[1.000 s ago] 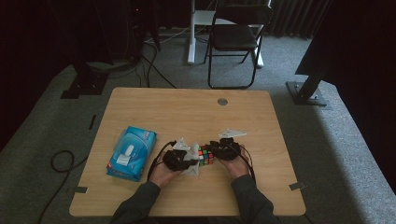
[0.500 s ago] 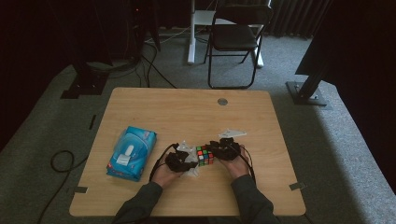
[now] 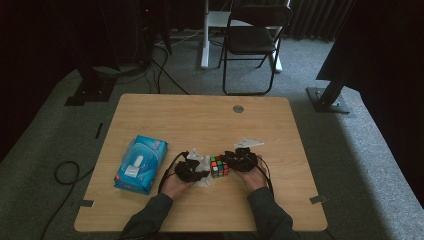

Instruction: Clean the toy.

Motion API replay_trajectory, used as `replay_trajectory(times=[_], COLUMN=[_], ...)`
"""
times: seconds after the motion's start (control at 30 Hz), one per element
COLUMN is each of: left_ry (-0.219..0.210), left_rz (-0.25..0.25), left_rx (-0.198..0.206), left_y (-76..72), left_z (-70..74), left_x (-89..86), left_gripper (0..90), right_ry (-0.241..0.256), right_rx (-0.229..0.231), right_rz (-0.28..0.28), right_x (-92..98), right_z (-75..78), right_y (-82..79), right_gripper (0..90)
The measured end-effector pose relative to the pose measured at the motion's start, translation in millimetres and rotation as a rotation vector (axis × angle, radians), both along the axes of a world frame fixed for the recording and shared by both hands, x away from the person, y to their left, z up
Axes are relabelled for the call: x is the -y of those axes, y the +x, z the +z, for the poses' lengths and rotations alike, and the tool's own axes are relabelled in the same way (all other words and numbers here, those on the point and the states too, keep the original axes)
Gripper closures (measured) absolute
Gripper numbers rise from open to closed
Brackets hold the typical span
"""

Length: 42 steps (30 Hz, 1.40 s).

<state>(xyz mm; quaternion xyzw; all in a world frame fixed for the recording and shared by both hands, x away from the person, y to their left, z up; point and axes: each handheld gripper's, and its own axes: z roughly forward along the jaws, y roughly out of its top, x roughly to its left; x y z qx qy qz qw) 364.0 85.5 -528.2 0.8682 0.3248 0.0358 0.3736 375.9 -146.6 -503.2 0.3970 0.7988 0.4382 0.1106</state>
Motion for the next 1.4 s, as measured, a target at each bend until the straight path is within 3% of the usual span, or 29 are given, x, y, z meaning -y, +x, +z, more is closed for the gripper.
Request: replay_trajectory(times=[0.8,0.97,1.27,1.4], left_ry=[-0.023,-0.036,-0.048,-0.033], left_rz=[0.068,0.088,0.095,0.078], left_rx=[0.029,0.025,0.034,0.027], left_y=[28.2,31.6,33.4,32.6], left_z=[12.3,11.0,13.9,12.4], left_x=[1.1,-0.6,-3.1,-2.7], left_gripper=[81.7,81.4,81.2,81.2], right_ry=[-0.007,-0.002,-0.007,-0.009], right_rx=[0.006,0.008,0.012,0.012], right_rz=[0.007,0.057,0.077,0.084], right_x=[-0.4,-4.7,-7.4,-8.5], right_z=[0.5,-0.2,0.2,0.3], right_y=[0.1,-1.9,-3.1,-3.4], right_gripper=[67.8,67.6,67.6,67.0])
